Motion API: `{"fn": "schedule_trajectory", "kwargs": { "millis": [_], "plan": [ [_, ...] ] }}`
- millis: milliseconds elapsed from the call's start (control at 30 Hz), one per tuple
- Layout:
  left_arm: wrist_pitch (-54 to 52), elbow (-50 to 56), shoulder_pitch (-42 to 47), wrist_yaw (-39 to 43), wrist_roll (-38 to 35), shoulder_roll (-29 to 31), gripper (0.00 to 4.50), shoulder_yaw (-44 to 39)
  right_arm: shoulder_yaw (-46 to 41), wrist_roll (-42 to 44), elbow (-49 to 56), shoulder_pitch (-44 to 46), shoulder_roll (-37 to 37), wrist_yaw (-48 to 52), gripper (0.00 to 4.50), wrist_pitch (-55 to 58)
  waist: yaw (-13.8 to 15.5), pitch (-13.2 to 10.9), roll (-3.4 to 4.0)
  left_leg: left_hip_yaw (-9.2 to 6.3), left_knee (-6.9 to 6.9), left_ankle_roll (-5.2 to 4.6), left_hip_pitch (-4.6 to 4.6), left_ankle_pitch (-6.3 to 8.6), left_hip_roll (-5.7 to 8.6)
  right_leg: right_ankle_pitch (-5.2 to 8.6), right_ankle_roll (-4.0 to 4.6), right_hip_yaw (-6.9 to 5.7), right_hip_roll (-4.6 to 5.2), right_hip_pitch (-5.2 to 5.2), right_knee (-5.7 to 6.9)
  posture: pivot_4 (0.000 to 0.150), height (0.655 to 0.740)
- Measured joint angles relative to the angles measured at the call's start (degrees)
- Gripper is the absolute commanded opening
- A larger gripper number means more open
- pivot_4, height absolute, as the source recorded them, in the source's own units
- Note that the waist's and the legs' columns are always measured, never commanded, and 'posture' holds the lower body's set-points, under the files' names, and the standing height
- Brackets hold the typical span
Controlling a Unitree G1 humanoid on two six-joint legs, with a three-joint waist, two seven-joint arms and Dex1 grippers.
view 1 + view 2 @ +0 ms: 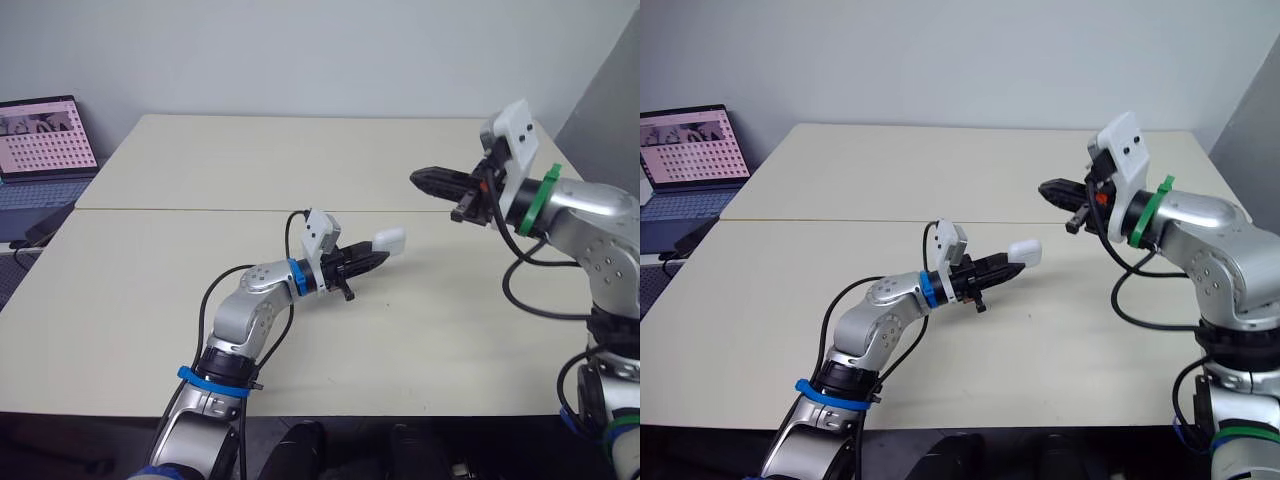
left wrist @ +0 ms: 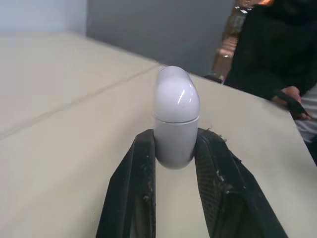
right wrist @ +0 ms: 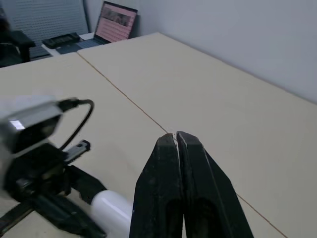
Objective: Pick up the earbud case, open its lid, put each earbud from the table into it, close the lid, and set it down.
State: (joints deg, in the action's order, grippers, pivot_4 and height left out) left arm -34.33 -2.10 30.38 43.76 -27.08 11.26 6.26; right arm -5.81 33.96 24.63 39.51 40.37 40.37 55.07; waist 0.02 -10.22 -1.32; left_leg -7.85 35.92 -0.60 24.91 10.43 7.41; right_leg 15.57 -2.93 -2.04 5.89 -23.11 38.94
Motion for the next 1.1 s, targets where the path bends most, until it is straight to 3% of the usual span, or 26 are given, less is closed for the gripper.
{"fn": "schedule_trajectory", "kwargs": {
  "millis": [167,333,433,467,700,800,967,1100],
  "plan": [
    [-23.6,2.5,-0.7,-12.7,-9.4,-4.2,0.74,-8.2,1.3,-3.9,6.9,-16.4,8.3,7.9,2.7,-10.9,0.0,0.0,-0.05,0.02,0.08,-0.04,0.0,0.02,0.03,0.2,-0.36,0.01,-0.01,0.06,0.0,0.15,0.74],
    [-34.4,1.8,-0.6,-20.3,-11.0,-6.1,0.74,-10.4,1.5,-7.0,7.6,-25.9,8.7,9.6,4.48,-17.7,-0.2,0.0,-0.06,0.13,0.05,-0.01,-0.04,0.02,-0.08,0.15,-0.28,0.04,-0.02,0.03,0.04,0.15,0.74],
    [-36.6,0.7,0.0,-22.1,-10.9,-5.8,0.74,-11.2,1.5,-8.2,7.5,-27.9,8.6,9.5,4.48,-20.0,-0.1,0.0,-0.06,0.14,0.06,0.0,-0.04,0.02,-0.07,0.04,-0.09,0.05,-0.02,0.05,0.03,0.15,0.74],
    [-36.7,0.1,0.3,-22.3,-10.8,-5.7,1.45,-11.3,1.5,-8.2,7.5,-28.2,8.5,9.4,4.5,-20.7,-0.1,0.0,-0.06,0.14,0.07,0.0,-0.04,0.02,-0.07,0.04,-0.09,0.05,-0.01,0.06,0.02,0.15,0.74],
    [-38.5,0.1,1.3,-21.2,-11.8,-1.3,3.57,-11.5,1.5,-10.1,4.7,-28.2,7.0,8.0,4.5,-23.1,-0.2,0.0,-0.05,0.16,0.04,0.01,-0.1,0.02,-0.11,0.04,-0.06,0.1,-0.03,0.05,0.01,0.15,0.74],
    [-39.1,3.3,-0.1,-18.9,-12.7,5.7,4.48,-11.8,1.5,-10.3,3.8,-28.1,6.9,8.1,4.5,-23.8,-0.6,0.1,0.02,0.18,-0.01,0.08,-0.17,0.07,-0.21,0.06,0.0,0.16,-0.13,0.05,0.02,0.15,0.74],
    [-33.6,4.7,-4.0,-13.1,-10.9,19.3,4.48,-13.4,0.3,-10.2,2.9,-28.3,7.4,8.7,4.5,-24.6,-0.9,0.1,0.04,0.2,-0.1,0.16,-0.19,0.12,-0.38,0.08,0.18,0.23,-0.28,-0.05,0.02,0.15,0.74],
    [-9.1,1.5,-5.5,-2.9,-0.1,28.8,4.48,-10.5,-2.9,-8.7,1.2,-29.4,8.2,10.9,4.5,-25.4,0.1,0.0,-0.03,0.22,-0.1,0.17,-0.12,0.12,-0.38,0.03,0.33,0.2,-0.26,-0.03,-0.17,0.15,0.74]
  ]
}}
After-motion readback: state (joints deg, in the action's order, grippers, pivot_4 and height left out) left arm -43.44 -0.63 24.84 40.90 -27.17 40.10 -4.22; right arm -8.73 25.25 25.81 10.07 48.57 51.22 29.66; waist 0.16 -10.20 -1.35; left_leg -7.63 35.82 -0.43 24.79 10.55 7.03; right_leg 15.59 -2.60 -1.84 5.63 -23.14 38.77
